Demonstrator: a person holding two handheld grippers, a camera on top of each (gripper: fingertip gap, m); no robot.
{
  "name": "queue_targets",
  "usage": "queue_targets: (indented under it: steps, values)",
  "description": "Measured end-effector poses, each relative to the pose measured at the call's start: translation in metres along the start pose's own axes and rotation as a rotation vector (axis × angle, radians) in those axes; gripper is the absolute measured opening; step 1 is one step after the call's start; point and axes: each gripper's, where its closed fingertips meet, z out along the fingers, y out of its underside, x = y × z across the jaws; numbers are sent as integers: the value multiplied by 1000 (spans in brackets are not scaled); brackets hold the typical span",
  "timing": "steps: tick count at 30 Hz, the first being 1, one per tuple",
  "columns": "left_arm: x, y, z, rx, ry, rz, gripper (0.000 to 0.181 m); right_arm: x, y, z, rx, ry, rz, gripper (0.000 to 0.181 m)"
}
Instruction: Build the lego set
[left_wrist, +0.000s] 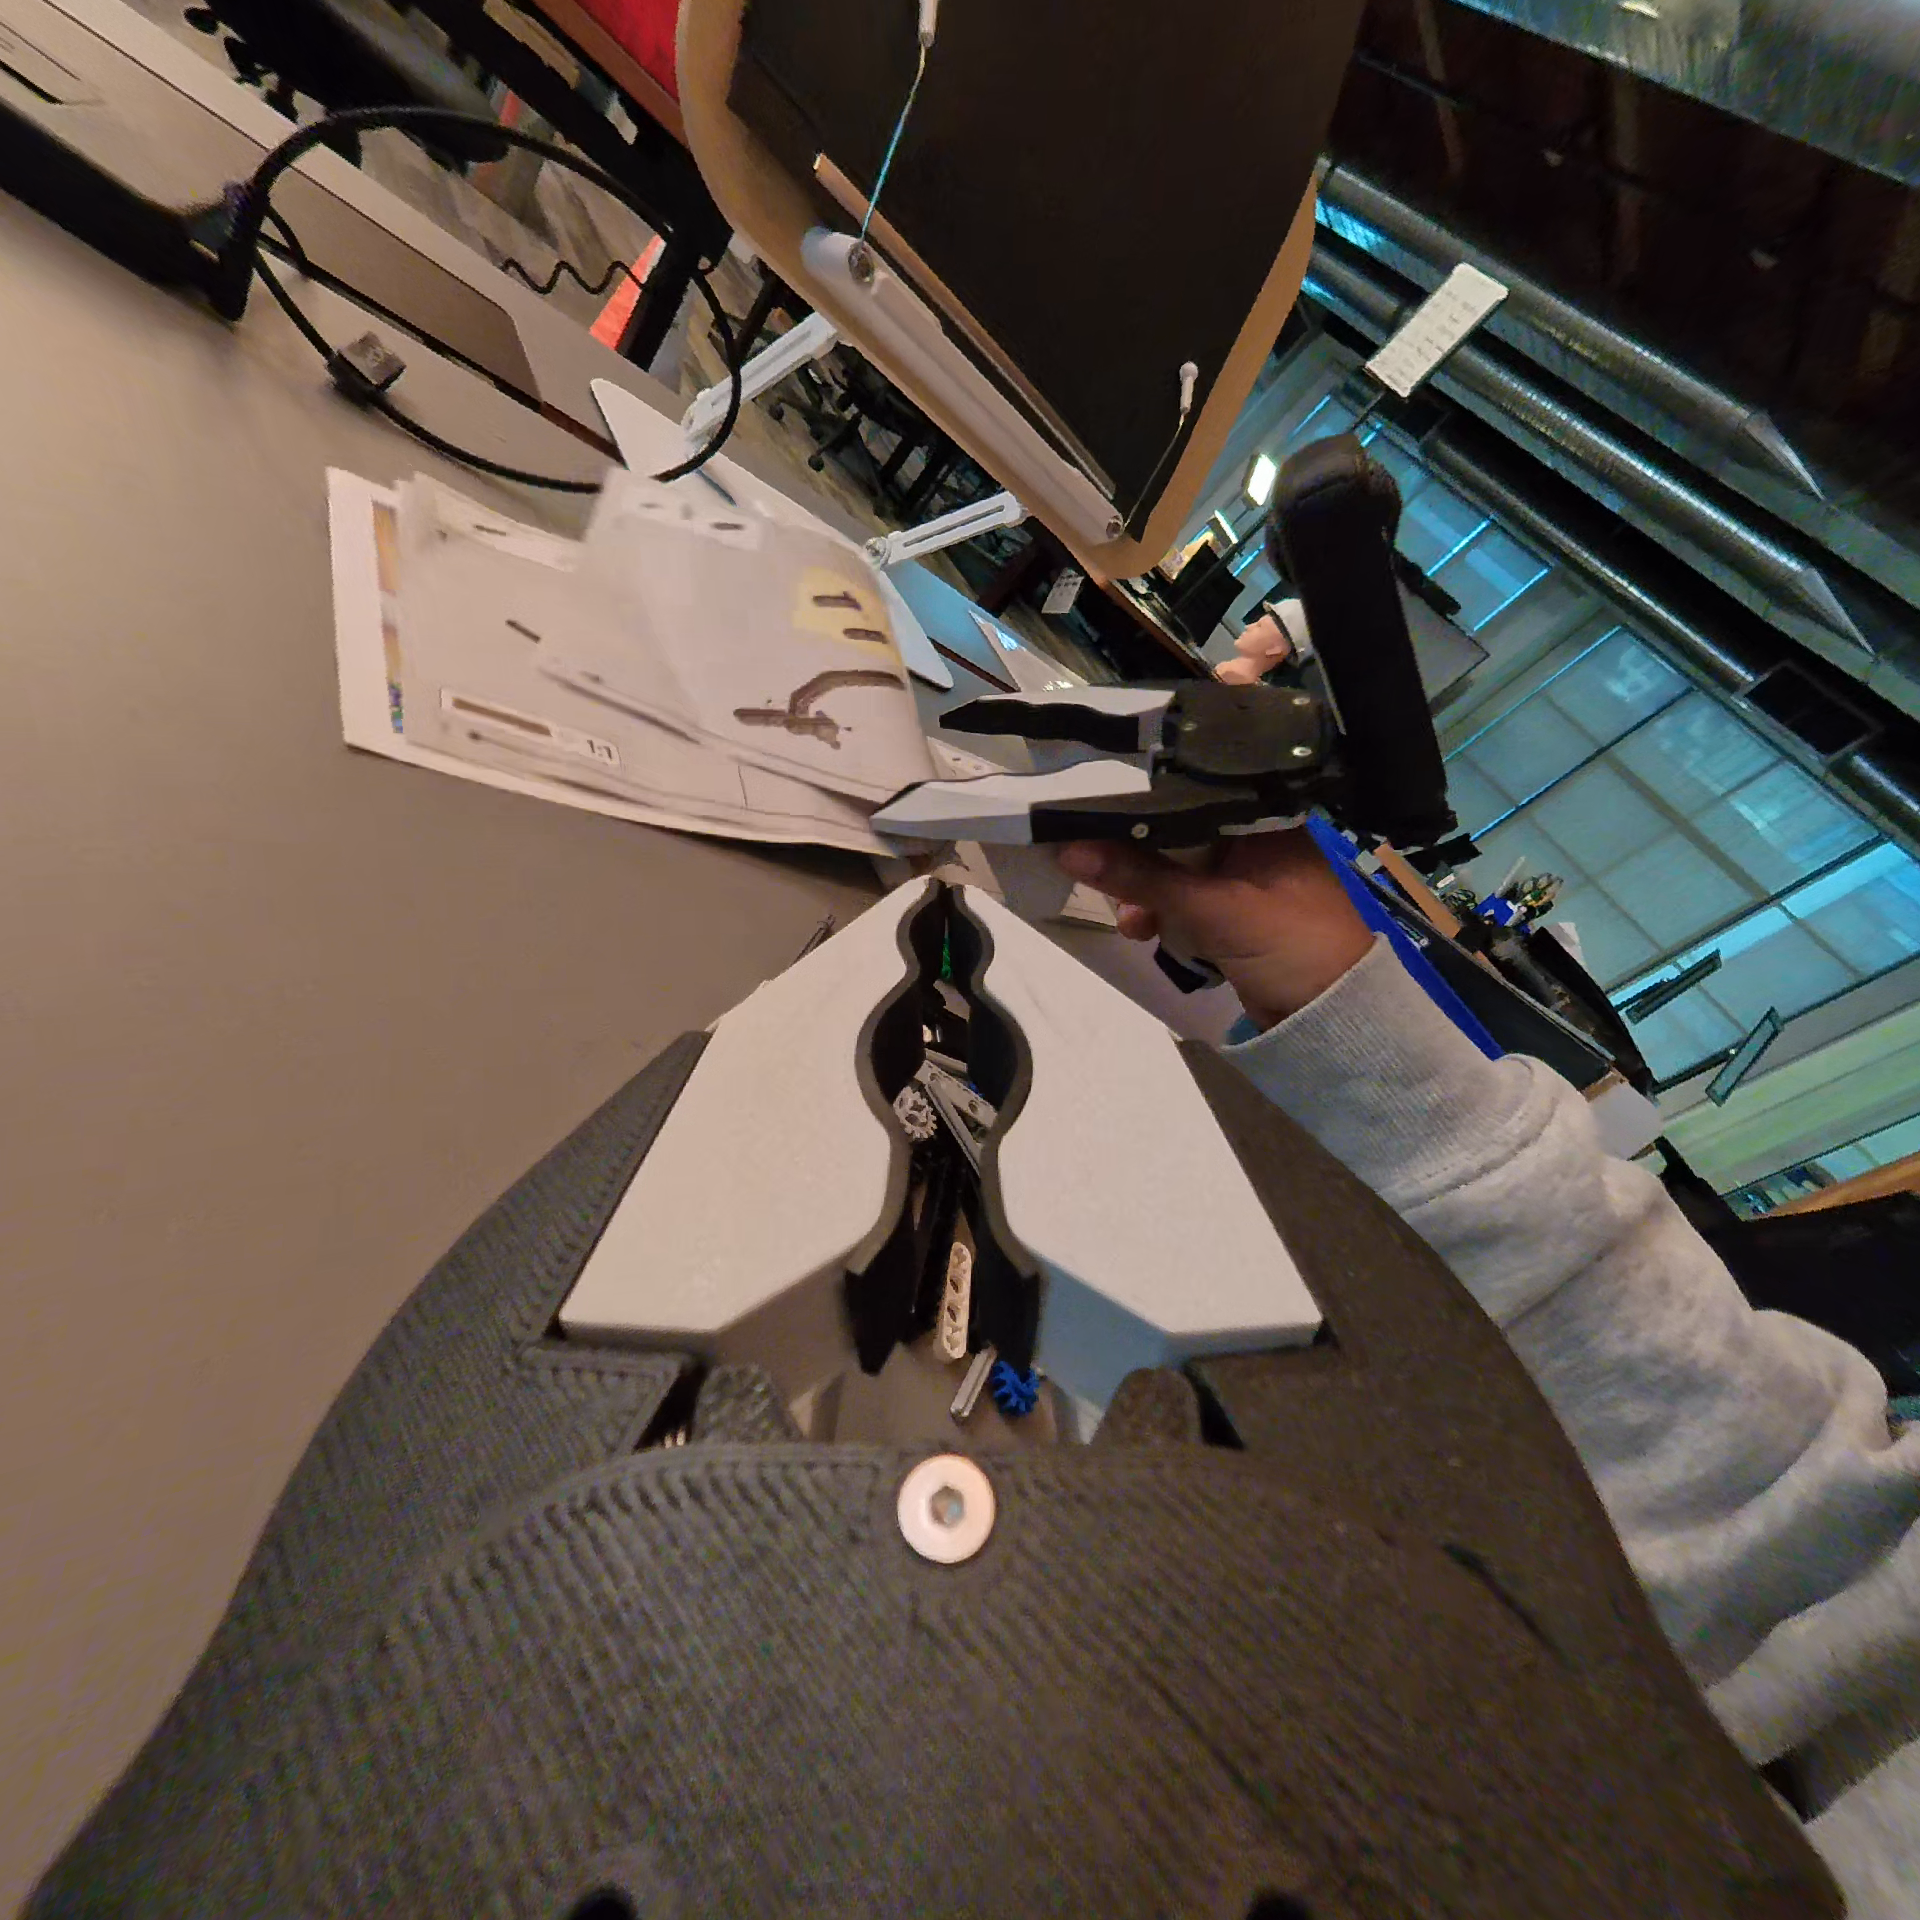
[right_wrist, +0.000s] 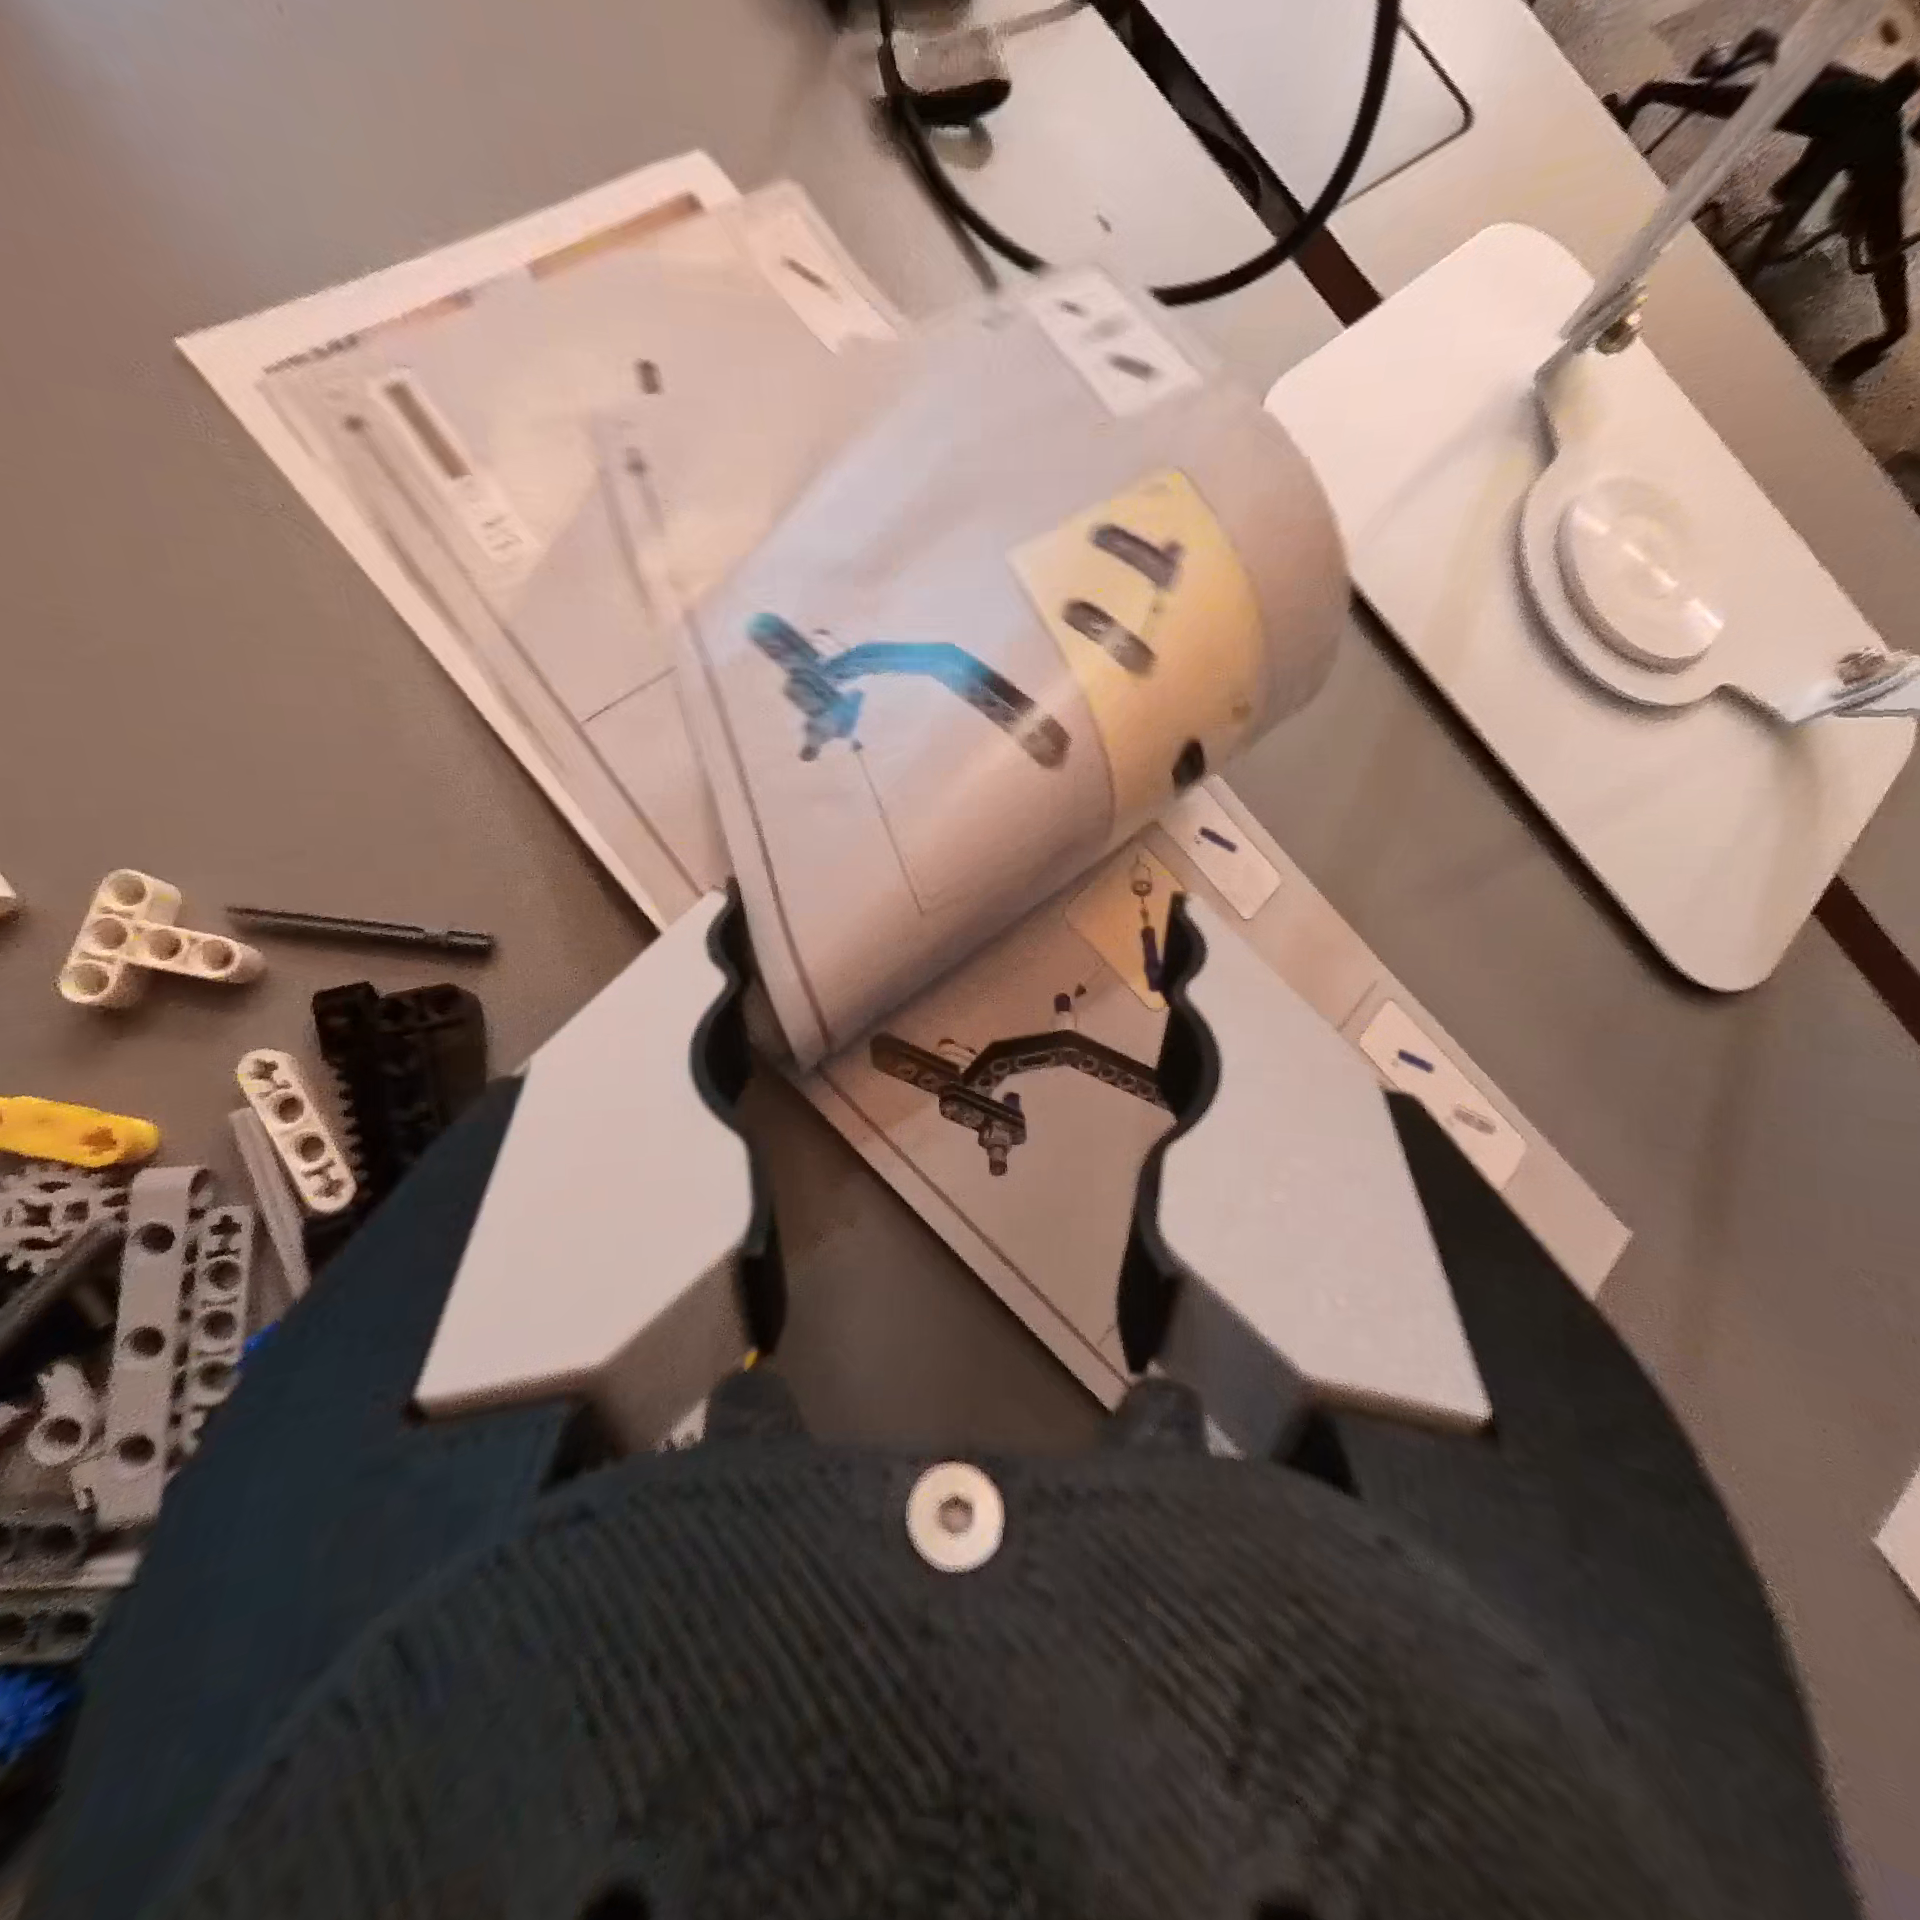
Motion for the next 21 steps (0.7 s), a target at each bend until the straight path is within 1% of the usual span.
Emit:
queue_targets:
  steps: [4, 9, 11, 14, 17, 19, 21]
  values:
    - [0, -1, 0, 2, 3, -7, 0, 7, -4, -7, 49, 6, 87, 65]
    - [1, 0, 0, 1, 7, -9, 0, 27, 6, -15, 79, 26, 222, 57]
    - [1, 0, 0, 1, 7, -9, 0, 29, 7, -19, 115, -14, 309, 57]
    - [1, 0, 0, 0, 4, -6, 0, 27, 8, -22, 174, -140, 481, 57]
    - [0, 0, 0, -1, 2, -3, 0, 29, 9, -27, 243, -253, 641, 62]
    - [0, 0, 0, 0, 1, -4, 0, 31, 9, -33, 286, -289, 690, 64]
    - [0, 0, 0, -1, 2, -6, 0, 33, 14, -35, 278, -275, 684, 66]
